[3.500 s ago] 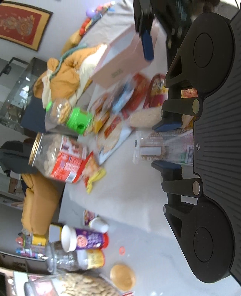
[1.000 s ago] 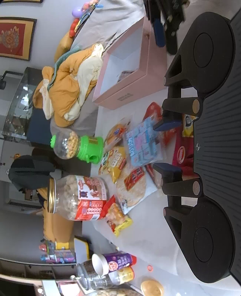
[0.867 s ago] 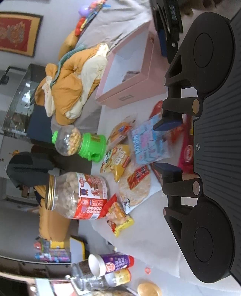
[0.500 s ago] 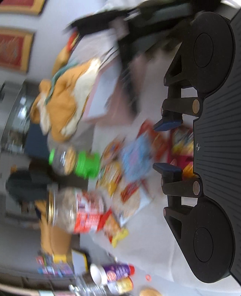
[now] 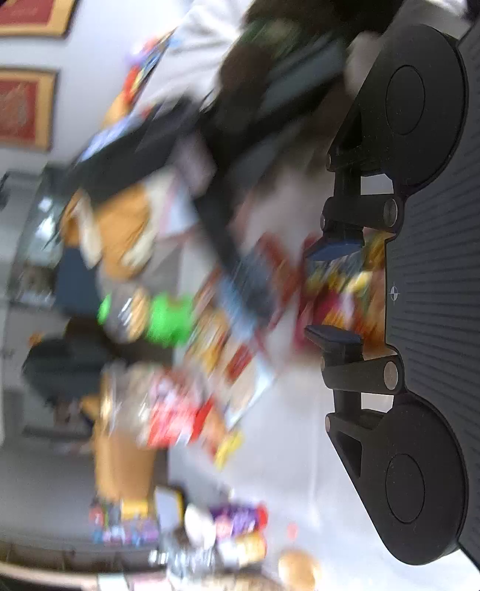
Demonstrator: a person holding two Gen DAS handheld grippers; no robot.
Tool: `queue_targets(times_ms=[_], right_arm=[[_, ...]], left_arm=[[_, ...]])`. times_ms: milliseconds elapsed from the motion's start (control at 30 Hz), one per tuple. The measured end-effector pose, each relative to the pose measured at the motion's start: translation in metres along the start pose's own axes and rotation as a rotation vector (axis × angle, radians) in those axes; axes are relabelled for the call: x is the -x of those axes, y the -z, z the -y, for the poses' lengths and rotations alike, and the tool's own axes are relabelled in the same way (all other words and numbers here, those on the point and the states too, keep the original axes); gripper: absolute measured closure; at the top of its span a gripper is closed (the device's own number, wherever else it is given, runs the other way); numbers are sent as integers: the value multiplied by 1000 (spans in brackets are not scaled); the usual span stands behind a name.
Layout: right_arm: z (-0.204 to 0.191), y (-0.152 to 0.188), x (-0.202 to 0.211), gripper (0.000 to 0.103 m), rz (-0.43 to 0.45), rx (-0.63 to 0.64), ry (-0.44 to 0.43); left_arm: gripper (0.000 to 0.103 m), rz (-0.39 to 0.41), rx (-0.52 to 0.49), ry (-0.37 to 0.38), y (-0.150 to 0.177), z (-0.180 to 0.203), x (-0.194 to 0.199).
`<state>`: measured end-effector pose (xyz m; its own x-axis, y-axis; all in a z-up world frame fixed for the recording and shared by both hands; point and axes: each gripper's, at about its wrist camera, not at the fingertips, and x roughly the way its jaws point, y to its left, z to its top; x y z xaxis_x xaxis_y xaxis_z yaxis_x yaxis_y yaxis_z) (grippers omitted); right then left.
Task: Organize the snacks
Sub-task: 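Grasp a clear grain-bar packet with the left tool while the right tool grasps the blue Peppa Pig packet, then drop the grain-bar packet into the pink box with the left tool while the right tool holds Peppa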
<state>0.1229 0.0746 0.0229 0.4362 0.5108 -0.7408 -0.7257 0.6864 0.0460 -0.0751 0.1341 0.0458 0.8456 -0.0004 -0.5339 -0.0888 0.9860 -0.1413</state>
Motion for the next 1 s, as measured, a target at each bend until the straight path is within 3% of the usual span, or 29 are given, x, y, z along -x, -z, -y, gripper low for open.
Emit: queue_targets(times_ms=[100,200,300,433,633,800,900,1000], right_arm=[[10,12,19,44,0,-27,-11],[24,37,42,44,-2,-49,-29],[35,68,63,44,-5,-61,-24],[55,107,88,44,-5,-101,13],[75,154,121,44,45,-166,93],[83,175,134,43,73,-199,113],[82,180,135,31,90,-199,137],[81,185,132,19,89,-204,176]], left_arm=[[60,-12,53,-96,-5,-19,-8],[60,-63,70,-144,-3,-29,-23],[61,-118,83,-124,1,-33,-38],[67,-114,75,-112,1,-29,-43],[70,-35,46,-32,-11,-12,-28],[70,-50,-3,127,-20,29,-26],[70,-97,-47,196,-15,59,-39],[69,-148,-93,193,-5,84,-55]])
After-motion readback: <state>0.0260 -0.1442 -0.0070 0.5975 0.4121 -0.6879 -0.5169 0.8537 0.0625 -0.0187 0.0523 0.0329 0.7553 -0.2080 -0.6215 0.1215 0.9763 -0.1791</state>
